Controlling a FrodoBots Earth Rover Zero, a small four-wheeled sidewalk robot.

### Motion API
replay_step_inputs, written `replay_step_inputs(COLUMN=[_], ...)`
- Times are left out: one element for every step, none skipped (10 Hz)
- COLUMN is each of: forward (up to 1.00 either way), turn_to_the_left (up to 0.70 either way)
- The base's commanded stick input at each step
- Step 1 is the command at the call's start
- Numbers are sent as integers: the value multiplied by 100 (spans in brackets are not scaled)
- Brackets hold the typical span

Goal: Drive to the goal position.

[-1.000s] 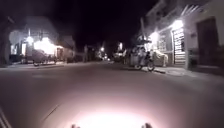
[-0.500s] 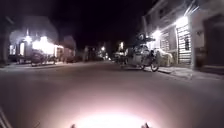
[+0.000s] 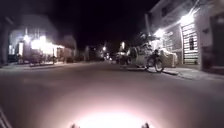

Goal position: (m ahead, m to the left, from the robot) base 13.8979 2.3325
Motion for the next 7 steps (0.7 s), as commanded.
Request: replay_step_inputs(forward=[85, 85, 85, 85, 85, 85, 85], turn_to_the_left=[0, 0, 0, 0, 0, 0, 0])
